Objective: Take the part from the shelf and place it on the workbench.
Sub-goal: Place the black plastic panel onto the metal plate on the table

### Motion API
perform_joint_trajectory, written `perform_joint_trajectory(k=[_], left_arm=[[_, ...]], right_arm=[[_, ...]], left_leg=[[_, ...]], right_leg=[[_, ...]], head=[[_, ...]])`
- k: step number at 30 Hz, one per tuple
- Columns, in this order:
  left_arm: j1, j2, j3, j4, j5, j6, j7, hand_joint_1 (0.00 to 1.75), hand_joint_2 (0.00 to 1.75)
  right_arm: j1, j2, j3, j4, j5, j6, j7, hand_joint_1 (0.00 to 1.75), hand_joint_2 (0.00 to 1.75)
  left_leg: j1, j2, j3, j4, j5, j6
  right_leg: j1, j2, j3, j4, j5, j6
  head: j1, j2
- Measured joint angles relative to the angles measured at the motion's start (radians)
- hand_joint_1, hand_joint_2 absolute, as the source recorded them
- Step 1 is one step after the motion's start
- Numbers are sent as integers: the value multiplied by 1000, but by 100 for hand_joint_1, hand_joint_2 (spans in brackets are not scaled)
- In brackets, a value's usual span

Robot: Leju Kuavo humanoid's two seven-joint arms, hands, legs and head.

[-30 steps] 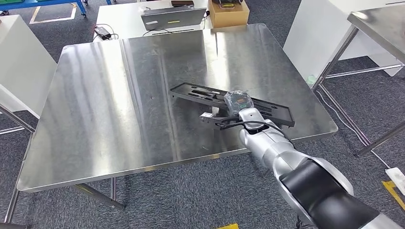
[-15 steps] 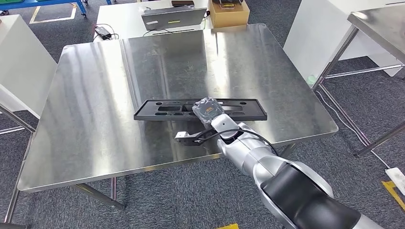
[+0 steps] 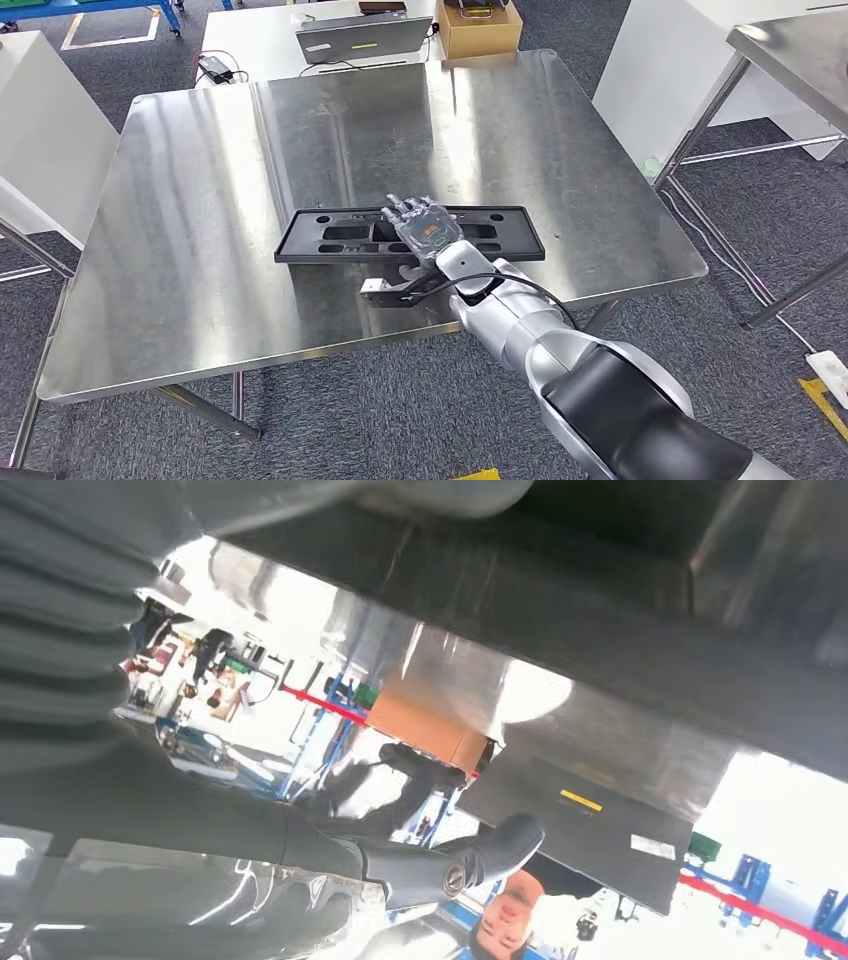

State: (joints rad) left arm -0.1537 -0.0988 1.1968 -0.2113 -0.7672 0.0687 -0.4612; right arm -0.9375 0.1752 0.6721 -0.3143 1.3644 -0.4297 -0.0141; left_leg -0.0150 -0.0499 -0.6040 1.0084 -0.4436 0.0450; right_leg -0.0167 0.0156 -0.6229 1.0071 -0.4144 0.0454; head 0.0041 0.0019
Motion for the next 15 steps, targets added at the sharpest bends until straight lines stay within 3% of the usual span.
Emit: perform_joint_trajectory(k=[11, 15], left_arm=[[5, 3, 2, 0, -9, -11, 0, 0, 0], [9, 3, 9, 0, -9, -17, 0, 0, 0]], right_arm=[[26, -2, -84, -34, -43, -35, -56, 0, 0], [58, 1, -142, -84, -132, -88, -168, 0, 0]], left_leg=[[0, 0, 0, 0, 0, 0], [0, 0, 0, 0, 0, 0]], right_leg=[[0, 0, 0, 0, 0, 0], [0, 0, 0, 0, 0, 0]], head=[[0, 0], [0, 0]])
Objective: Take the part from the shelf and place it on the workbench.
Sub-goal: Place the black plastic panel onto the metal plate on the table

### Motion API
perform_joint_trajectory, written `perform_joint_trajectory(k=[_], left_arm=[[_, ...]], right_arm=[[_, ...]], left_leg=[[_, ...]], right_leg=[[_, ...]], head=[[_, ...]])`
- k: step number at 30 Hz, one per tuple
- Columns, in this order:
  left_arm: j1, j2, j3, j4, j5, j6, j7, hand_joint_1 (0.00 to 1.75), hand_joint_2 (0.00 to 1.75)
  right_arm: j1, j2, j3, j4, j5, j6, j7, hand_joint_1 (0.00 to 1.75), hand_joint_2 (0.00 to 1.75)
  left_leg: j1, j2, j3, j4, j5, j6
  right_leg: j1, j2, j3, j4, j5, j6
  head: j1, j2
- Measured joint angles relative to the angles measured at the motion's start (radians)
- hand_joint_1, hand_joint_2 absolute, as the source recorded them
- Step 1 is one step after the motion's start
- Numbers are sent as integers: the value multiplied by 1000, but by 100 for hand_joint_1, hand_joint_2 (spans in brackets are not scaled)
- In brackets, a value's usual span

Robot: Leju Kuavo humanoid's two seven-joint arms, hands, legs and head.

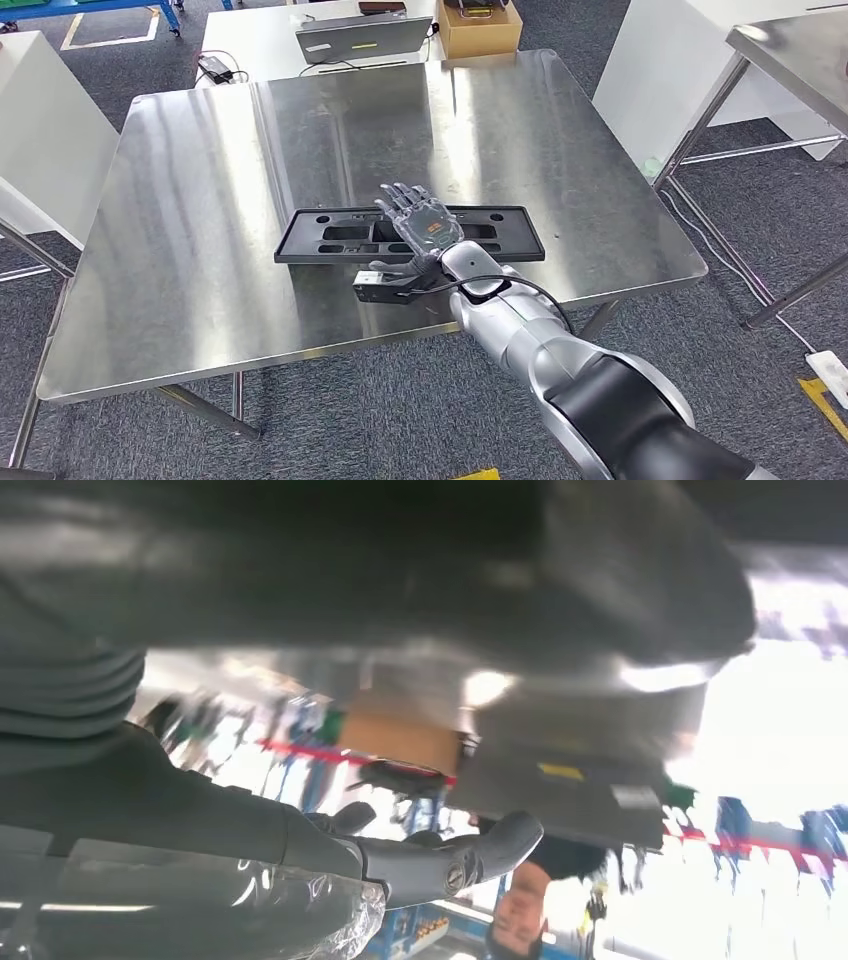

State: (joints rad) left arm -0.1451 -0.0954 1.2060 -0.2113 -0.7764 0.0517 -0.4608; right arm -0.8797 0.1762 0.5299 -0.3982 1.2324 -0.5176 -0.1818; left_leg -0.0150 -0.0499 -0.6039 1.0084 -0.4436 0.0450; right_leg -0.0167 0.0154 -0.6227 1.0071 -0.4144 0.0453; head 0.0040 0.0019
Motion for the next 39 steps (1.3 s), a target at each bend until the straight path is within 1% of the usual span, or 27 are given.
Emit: perform_joint_trajectory(k=[3, 5, 8, 9, 11, 13, 17, 19, 20, 23, 26, 33, 36, 39], left_arm=[[4, 0, 12, 0, 2, -1, -1, 0, 0], [7, 0, 17, 0, 3, -1, -2, 0, 0], [8, 0, 23, 0, 4, 0, -3, 0, 0], [8, 0, 26, 0, 6, 2, -4, 0, 0], [9, 0, 33, 0, 11, 13, -13, 0, 0], [10, -1, 40, 0, 17, 35, -30, 0, 0], [20, -1, 59, -2, 40, 76, -72, 0, 0], [22, -1, 70, -3, 53, 91, -87, 0, 0], [23, -1, 75, -3, 59, 98, -93, 0, 0], [24, -1, 88, -4, 71, 109, -106, 0, 0], [24, -2, 93, -4, 74, 114, -109, 0, 0], [24, -6, 105, -5, 77, 127, -102, 0, 0], [24, -8, 113, -5, 87, 141, -67, 0, 0], [24, -10, 123, -5, 98, 153, -31, 0, 0]], right_arm=[[69, 7, -80, -125, -92, -10, -106, 0, 0], [118, 10, -125, -222, -113, 1, -131, 0, 0], [162, 11, -166, -314, -134, 5, -150, 0, 0], [179, 11, -177, -344, -163, 2, -171, 0, 0], [240, 11, -205, -445, -274, -9, -241, 0, 0], [346, 10, -236, -604, -416, -21, -313, 0, 0], [622, 4, -296, -963, -699, -43, -447, 0, 0], [751, -2, -330, -1109, -820, -42, -495, 0, 0], [806, -6, -345, -1168, -855, -43, -505, 0, 0], [941, -15, -383, -1303, -886, -46, -515, 0, 0], [1028, -17, -407, -1384, -891, -45, -517, 0, 0], [1107, -17, -432, -1460, -890, -36, -517, 0, 0], [1160, -6, -445, -1490, -905, -10, -517, 0, 0], [1194, 2, -450, -1510, -904, 12, -517, 0, 0]], left_leg=[[0, 0, 0, 0, 0, 0], [0, 0, 0, 0, 0, 0], [0, 0, 0, 0, 0, 0], [0, 0, 0, 0, 0, 0], [0, -2, 1, 0, -1, 0], [0, -5, 3, 0, -2, 0], [0, -6, 3, 0, -6, 0], [0, -6, 3, 0, -9, 0], [0, -6, 4, 0, -10, 0], [0, -5, 4, 0, -11, 1], [-1, -5, 5, 0, -12, 1], [0, -4, 10, 0, -13, 1], [-2, -4, 10, 0, -15, 2], [-3, -4, 12, 1, -18, 4]], right_leg=[[0, 0, 0, 0, 0, 0], [0, 0, 0, 0, 0, 0], [0, 0, 0, 0, 0, 0], [0, 0, 0, 0, 0, 0], [0, -1, -1, -2, 0, 0], [0, -3, 0, -4, -1, -1], [0, -5, 1, -4, -4, -2], [0, -5, 1, -4, -6, -2], [0, -5, 1, -4, -6, -1], [0, -4, 2, -4, -7, -2], [0, -4, 2, -5, -7, -2], [0, -3, 6, -5, -8, -2], [-3, -3, 9, -5, -9, -2], [-6, -3, 11, -6, -10, 0]], head=[[0, 0], [0, 0], [0, 0], [0, 0], [0, 0], [0, 0], [0, 0], [0, 0], [0, 0], [0, 0], [0, 0], [1, 0], [0, 0], [0, 0]])
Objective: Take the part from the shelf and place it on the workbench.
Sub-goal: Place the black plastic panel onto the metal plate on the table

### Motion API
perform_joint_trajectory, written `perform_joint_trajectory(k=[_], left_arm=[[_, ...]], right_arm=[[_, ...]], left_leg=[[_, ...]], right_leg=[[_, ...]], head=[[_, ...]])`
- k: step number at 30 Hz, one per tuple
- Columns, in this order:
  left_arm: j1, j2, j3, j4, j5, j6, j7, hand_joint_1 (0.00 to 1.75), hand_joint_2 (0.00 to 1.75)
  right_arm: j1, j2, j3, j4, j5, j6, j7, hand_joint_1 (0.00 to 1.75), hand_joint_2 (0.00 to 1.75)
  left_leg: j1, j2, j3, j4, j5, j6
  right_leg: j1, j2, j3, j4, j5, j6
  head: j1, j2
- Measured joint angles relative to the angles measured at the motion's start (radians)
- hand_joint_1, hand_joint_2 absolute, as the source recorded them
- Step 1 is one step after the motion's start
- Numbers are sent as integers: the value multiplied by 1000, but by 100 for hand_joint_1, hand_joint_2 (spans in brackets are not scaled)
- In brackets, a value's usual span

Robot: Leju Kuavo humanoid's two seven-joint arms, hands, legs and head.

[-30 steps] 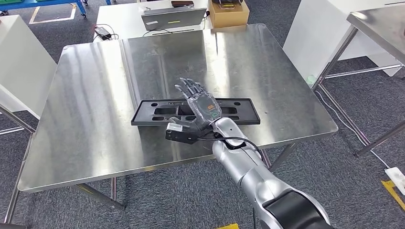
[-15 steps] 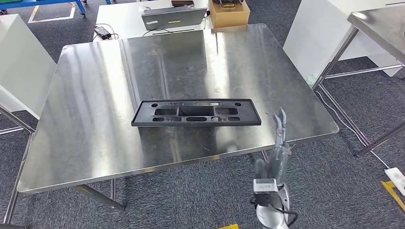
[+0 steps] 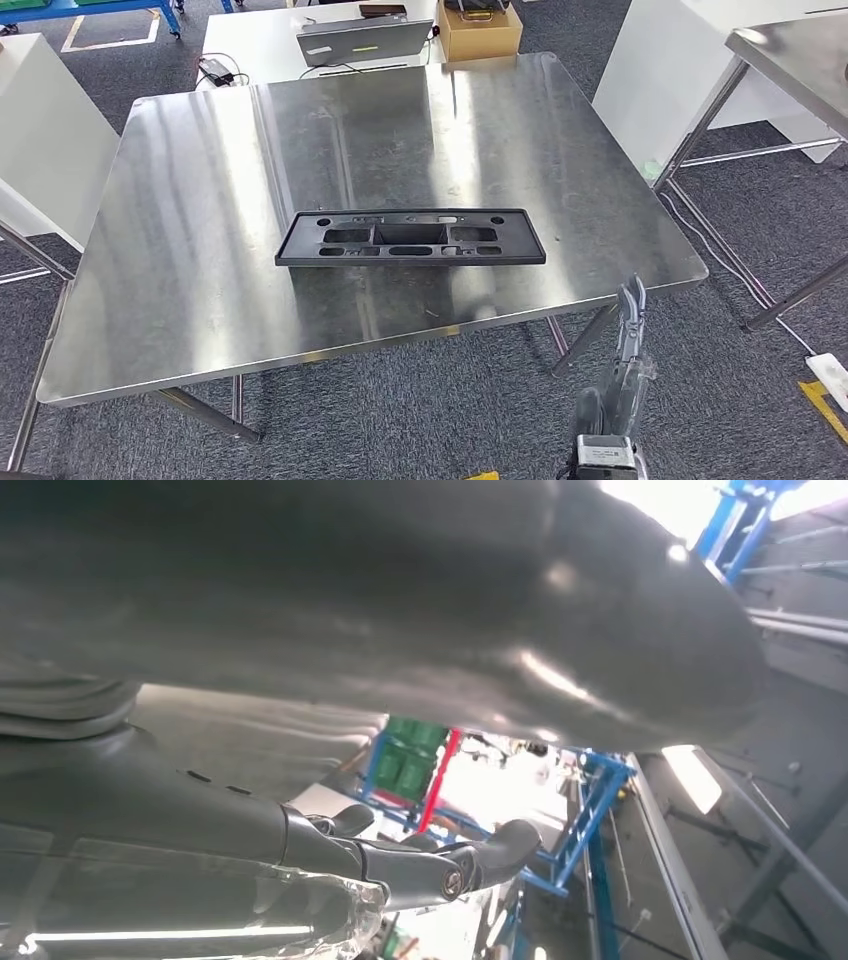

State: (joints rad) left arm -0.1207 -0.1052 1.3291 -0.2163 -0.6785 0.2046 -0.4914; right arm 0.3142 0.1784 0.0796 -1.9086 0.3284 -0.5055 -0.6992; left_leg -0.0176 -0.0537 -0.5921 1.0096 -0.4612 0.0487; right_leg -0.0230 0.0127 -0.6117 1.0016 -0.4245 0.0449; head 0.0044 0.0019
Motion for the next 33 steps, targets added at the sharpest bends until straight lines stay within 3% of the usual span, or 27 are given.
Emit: perform_joint_trajectory(k=[5, 8, 10, 12, 13, 14, 15, 17, 19, 21, 23, 24, 26, 27, 28, 29, 30, 31, 33], left_arm=[[0, -6, 13, 0, 8, 17, 29, 0, 0], [0, -10, 13, 0, 4, 16, 37, 0, 0], [0, -14, 13, 0, 1, 14, 40, 0, 0], [0, -15, 13, -1, 0, 12, 42, 0, 0], [0, -16, 13, -1, 0, 12, 43, 0, 0], [0, -18, 13, -1, 0, 12, 43, 0, 0], [0, -20, 13, -2, 0, 12, 43, 0, 0], [0, -23, 13, -2, 0, 13, 42, 0, 0], [0, -25, 13, -4, 1, 14, 42, 0, 0], [1, -26, 13, -6, 1, 14, 41, 0, 0], [3, -25, 13, -7, 1, 15, 40, 0, 0], [4, -26, 13, -7, 1, 15, 40, 0, 0], [6, -27, 13, -7, 1, 15, 40, 0, 0], [6, -27, 13, -7, 1, 15, 40, 0, 0], [6, -28, 13, -8, 1, 14, 40, 0, 0], [6, -28, 12, -8, 0, 14, 40, 0, 0], [6, -28, 12, -8, -1, 13, 40, 0, 0], [6, -28, 12, -8, -4, 12, 40, 0, 0], [6, -27, 12, -8, -10, 9, 40, 0, 0]], right_arm=[[11, 6, 12, -3, 26, 13, 0, 0, 0], [16, 10, 21, -7, 45, 24, 0, 0, 0], [20, 13, 22, -9, 57, 36, 0, 0, 0], [26, 16, 21, -9, 67, 52, 0, 0, 0], [30, 17, 21, -8, 71, 60, 0, 0, 0], [33, 18, 20, -8, 74, 68, 0, 0, 0], [35, 19, 20, -8, 75, 74, 0, 0, 0], [36, 20, 20, -6, 73, 80, 0, 0, 0], [37, 20, 19, -4, 69, 80, 0, 0, 0], [37, 21, 19, -1, 65, 79, 0, 0, 0], [37, 23, 19, 2, 64, 79, 0, 0, 0], [38, 24, 20, 2, 64, 79, 0, 0, 0], [40, 26, 20, 4, 64, 79, 0, 0, 0], [40, 26, 20, 5, 63, 78, 0, 0, 0], [41, 26, 20, 7, 62, 75, 0, 0, 0], [41, 26, 20, 8, 59, 71, 0, 0, 0], [41, 25, 20, 10, 55, 65, 0, 0, 0], [42, 24, 20, 12, 51, 57, 0, 0, 0], [42, 23, 20, 14, 44, 40, 0, 0, 0]], left_leg=[[-2, 0, 1, 6, -3, 8], [4, 4, 8, -5, 12, 20], [11, 9, 10, -14, 23, 27], [12, 12, 4, -15, 27, 30], [12, 14, -1, -15, 30, 29], [13, 15, -5, -14, 33, 26], [15, 15, -10, -14, 36, 22], [19, 15, -18, -10, 43, 12], [20, 12, -25, -4, 49, -1], [19, 8, -28, 0, 52, -14], [24, 10, -35, 9, 44, -25], [27, 17, -43, 28, 16, -30], [31, 34, -72, 123, -81, -39], [32, 39, -88, 185, -128, -44], [34, 40, -97, 239, -156, -47], [35, 41, -93, 267, -162, -49], [36, 42, -71, 260, -149, -50], [37, 44, -29, 213, -124, -49], [37, 48, 74, 70, -85, -45]], right_leg=[[-5, 0, 5, -1, -1, 5], [-2, -1, 4, 10, -10, 11], [0, -3, -23, 81, -63, 4], [0, -3, -68, 210, -134, -4], [-2, -4, -81, 260, -156, -1], [-3, -4, -77, 276, -163, 6], [-5, -4, -51, 251, -155, 15], [-11, -3, 51, 106, -125, 33], [-8, 3, 118, 5, -99, 32], [-1, 8, 117, -5, -92, 13], [-7, 3, 107, -8, -88, -10], [-10, -1, 101, -9, -81, -22], [-9, -11, 86, -9, -66, -37], [-8, -15, 79, -8, -59, -40], [-6, -19, 72, -7, -52, -39], [-5, -22, 65, -6, -46, -37], [-5, -25, 59, -5, -40, -34], [-5, -27, 53, -4, -35, -31], [-3, -30, 46, 0, -28, -23]], head=[[0, 0], [0, 0], [3, 0], [6, 0], [7, 0], [6, 0], [7, 0], [7, 0], [7, 0], [7, 0], [6, 0], [6, 0], [5, 0], [4, 0], [4, 0], [4, 0], [4, 0], [4, 0], [4, 0]])
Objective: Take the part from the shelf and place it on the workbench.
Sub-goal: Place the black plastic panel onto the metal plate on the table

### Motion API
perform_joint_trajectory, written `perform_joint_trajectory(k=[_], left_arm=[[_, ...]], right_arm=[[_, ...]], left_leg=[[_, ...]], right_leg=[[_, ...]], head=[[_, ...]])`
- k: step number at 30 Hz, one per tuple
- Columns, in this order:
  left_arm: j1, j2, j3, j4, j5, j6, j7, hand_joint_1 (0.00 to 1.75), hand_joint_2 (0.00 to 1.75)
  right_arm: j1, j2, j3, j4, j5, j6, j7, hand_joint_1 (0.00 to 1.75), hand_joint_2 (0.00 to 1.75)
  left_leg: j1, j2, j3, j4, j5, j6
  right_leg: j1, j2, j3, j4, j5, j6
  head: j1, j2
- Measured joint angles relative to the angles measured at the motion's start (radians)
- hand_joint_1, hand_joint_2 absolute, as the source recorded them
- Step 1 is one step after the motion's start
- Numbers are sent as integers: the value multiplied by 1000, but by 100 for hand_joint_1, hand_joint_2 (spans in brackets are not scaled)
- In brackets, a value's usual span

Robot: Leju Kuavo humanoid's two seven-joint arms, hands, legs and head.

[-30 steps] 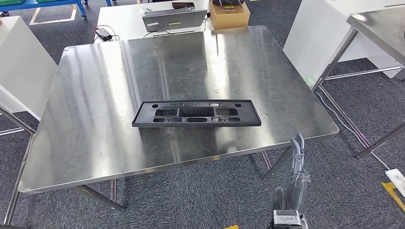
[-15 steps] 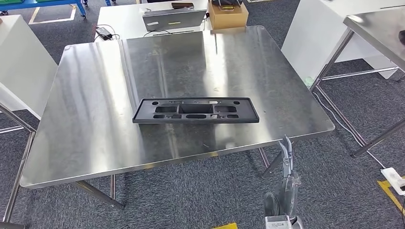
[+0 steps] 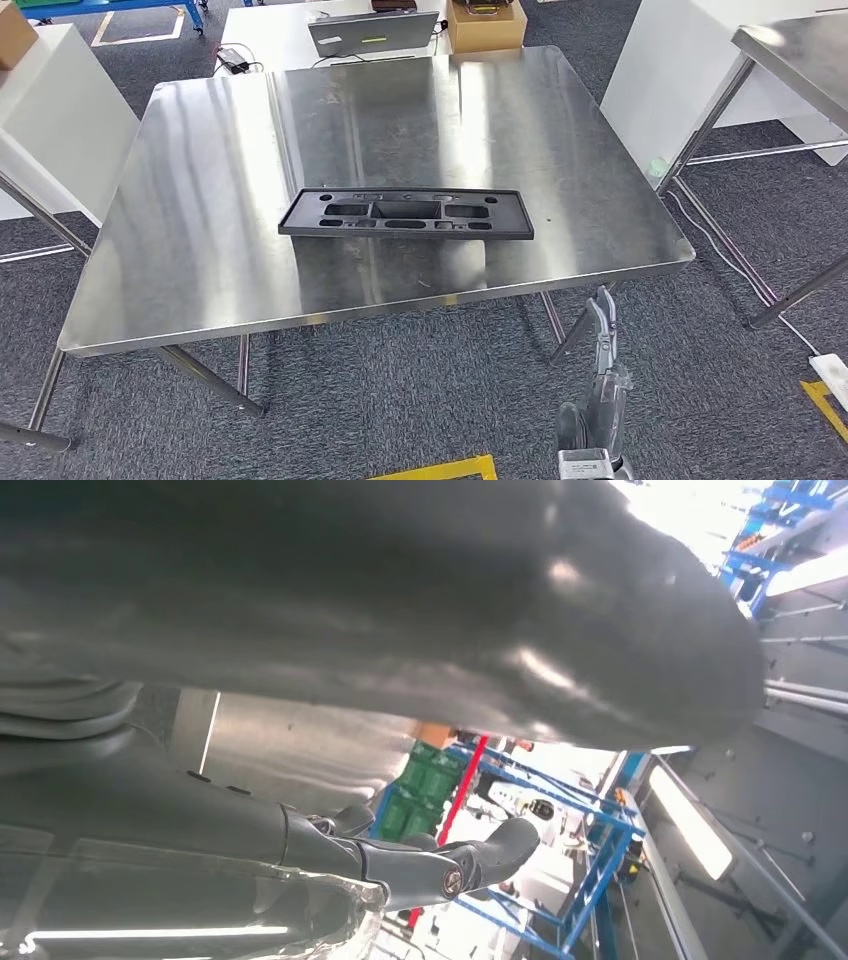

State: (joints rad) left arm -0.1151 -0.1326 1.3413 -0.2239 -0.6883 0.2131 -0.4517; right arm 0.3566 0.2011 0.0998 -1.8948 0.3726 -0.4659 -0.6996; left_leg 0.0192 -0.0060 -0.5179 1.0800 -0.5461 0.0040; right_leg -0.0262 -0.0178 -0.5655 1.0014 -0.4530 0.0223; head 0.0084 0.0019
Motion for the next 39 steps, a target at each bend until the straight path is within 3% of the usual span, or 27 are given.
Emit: perform_joint_trajectory(k=[2, 5, 7, 9, 10, 11, 12, 14, 15, 16, 18, 20, 21, 22, 24, 25, 26, 27, 28, 29, 31, 33, 35, 36, 37, 39], left_arm=[[0, 0, -1, 0, -8, -3, 0, 0, 0], [0, 1, -3, 0, -21, -6, 0, 0, 0], [-1, 1, -5, 0, -28, -11, 0, 0, 0], [-2, 3, -7, -1, -34, -14, 1, 0, 0], [-2, 4, -9, -1, -37, -14, 1, 0, 0], [-2, 4, -10, -1, -38, -14, 1, 0, 0], [-2, 4, -11, -1, -39, -13, 2, 0, 0], [-2, 3, -13, -1, -40, -13, 3, 0, 0], [-2, 2, -14, -1, -40, -13, 3, 0, 0], [-2, 2, -16, -1, -40, -13, 3, 0, 0], [-2, 1, -18, -1, -40, -13, 3, 0, 0], [0, 3, -19, -1, -40, -12, 3, 0, 0], [1, 4, -19, -1, -40, -12, 3, 0, 0], [2, 5, -19, -1, -40, -12, 3, 0, 0], [3, 5, -19, -1, -40, -12, 3, 0, 0], [3, 5, -19, -1, -40, -12, 3, 0, 0], [3, 6, -19, -1, -40, -12, 3, 0, 0], [3, 6, -19, -1, -40, -12, 3, 0, 0], [3, 6, -20, -1, -40, -12, 3, 0, 0], [3, 7, -20, -1, -40, -12, 3, 0, 0], [1, 6, -21, -1, -41, -11, 3, 0, 0], [-1, 6, -23, -1, -42, -10, 4, 0, 0], [-1, 6, -25, -1, -44, -6, 4, 0, 0], [-2, 5, -26, -1, -45, -4, 4, 0, 0], [-4, 5, -27, -1, -46, 0, 5, 0, 0], [-5, 5, -29, -1, -50, 5, 8, 0, 0]], right_arm=[[0, -2, 0, 1, -9, -15, 0, 0, 0], [3, -4, -4, 7, -28, -25, 0, 0, 0], [4, -4, -14, 17, -36, -22, 0, 0, 0], [0, -3, -34, 40, -42, -11, 0, 0, 0], [-5, -1, -48, 60, -46, -2, 0, 0, 0], [-12, 2, -65, 87, -48, 6, 0, 0, 0], [-21, 5, -82, 118, -48, 13, 1, 0, 0], [-38, 12, -113, 177, -41, 16, 2, 0, 0], [-45, 15, -124, 198, -39, 17, 2, 0, 0], [-51, 17, -133, 214, -37, 17, 2, 0, 0], [-60, 22, -145, 237, -37, 17, 1, 0, 0], [-64, 27, -154, 257, -37, 17, 1, 0, 0], [-67, 30, -157, 265, -37, 17, 1, 0, 0], [-68, 33, -159, 272, -37, 17, 1, 0, 0], [-70, 37, -163, 282, -37, 17, 1, 0, 0], [-71, 39, -164, 287, -37, 17, 1, 0, 0], [-71, 40, -166, 292, -37, 17, 1, 0, 0], [-71, 40, -167, 296, -37, 19, 1, 0, 0], [-72, 41, -169, 302, -39, 24, 1, 0, 0], [-77, 42, -172, 313, -41, 33, 1, 0, 0], [-106, 45, -189, 365, -46, 57, 1, 0, 0], [-160, 47, -221, 474, -51, 65, 1, 0, 0], [-234, 37, -266, 650, -61, 37, 5, 0, 0], [-276, 26, -294, 764, -66, 15, 18, 0, 0], [-318, 11, -323, 883, -69, -6, 50, 0, 0], [-380, -21, -377, 1100, -61, -19, 184, 0, 0]], left_leg=[[-6, 1, 49, -79, 10, 8], [-14, 3, 34, -89, 27, 30], [-13, 6, 13, -97, 49, 50], [-16, 8, -13, -99, 70, 62], [-18, 8, -27, -98, 81, 64], [-20, 8, -40, -98, 91, 64], [-22, 8, -51, -97, 101, 64], [-25, 6, -70, -95, 121, 61], [-27, 5, -77, -93, 129, 58], [-30, 4, -85, -92, 139, 54], [-31, 4, -92, -92, 157, 44], [-29, 3, -98, -91, 168, 32], [-27, 2, -105, -81, 153, 26], [-24, 2, -115, -54, 117, 19], [-16, 2, -143, 51, 9, 6], [-12, 3, -154, 116, -32, -1], [-8, 3, -159, 166, -48, -6], [-4, 3, -150, 191, -39, -11], [2, 3, -125, 181, -13, -15], [7, 3, -84, 136, 16, -19], [12, 2, 12, 2, 27, -24], [7, 0, 50, -72, 5, -17], [0, 2, 36, -80, 15, 8], [-3, 5, 26, -83, 27, 23], [-4, 8, 14, -86, 42, 38], [-7, 8, -17, -88, 70, 57]], right_leg=[[3, -2, -3, 2, 9, 13], [3, -2, -10, 1, 20, 38], [6, 2, -35, 48, -24, 35], [5, 6, -76, 168, -109, 21], [4, 7, -89, 229, -140, 21], [4, 8, -90, 268, -152, 25], [5, 8, -74, 274, -144, 34], [6, 10, 13, 174, -101, 46], [8, 11, 66, 97, -87, 45], [11, 13, 113, 25, -83, 40], [18, 15, 146, -47, -88, 25], [15, 12, 135, -55, -78, 9], [11, 10, 127, -56, -69, -2], [6, 7, 117, -57, -57, -12], [5, 4, 91, -56, -33, -25], [6, 2, 77, -55, -22, -25], [6, 0, 64, -51, -12, -23], [5, -2, 49, -46, -3, -20], [3, -3, 33, -38, 5, -15], [1, -3, 18, -29, 12, -9], [1, -2, -10, -8, 22, 5], [5, -1, -24, 1, 35, 21], [7, -1, -30, -3, 52, 37], [6, 0, -38, 2, 47, 41], [4, 2, -52, 20, 26, 39], [1, 4, -89, 119, -62, 26]], head=[[2, 0], [3, 0], [6, 0], [9, 0], [9, 0], [10, 0], [9, 0], [9, 0], [9, 0], [9, 0], [7, 0], [7, 0], [6, 0], [4, 0], [0, 0], [-1, 0], [-1, 0], [-1, 0], [-1, 0], [-1, 0], [-1, 0], [0, 0], [1, 0], [0, 0], [2, 0], [5, 0]])
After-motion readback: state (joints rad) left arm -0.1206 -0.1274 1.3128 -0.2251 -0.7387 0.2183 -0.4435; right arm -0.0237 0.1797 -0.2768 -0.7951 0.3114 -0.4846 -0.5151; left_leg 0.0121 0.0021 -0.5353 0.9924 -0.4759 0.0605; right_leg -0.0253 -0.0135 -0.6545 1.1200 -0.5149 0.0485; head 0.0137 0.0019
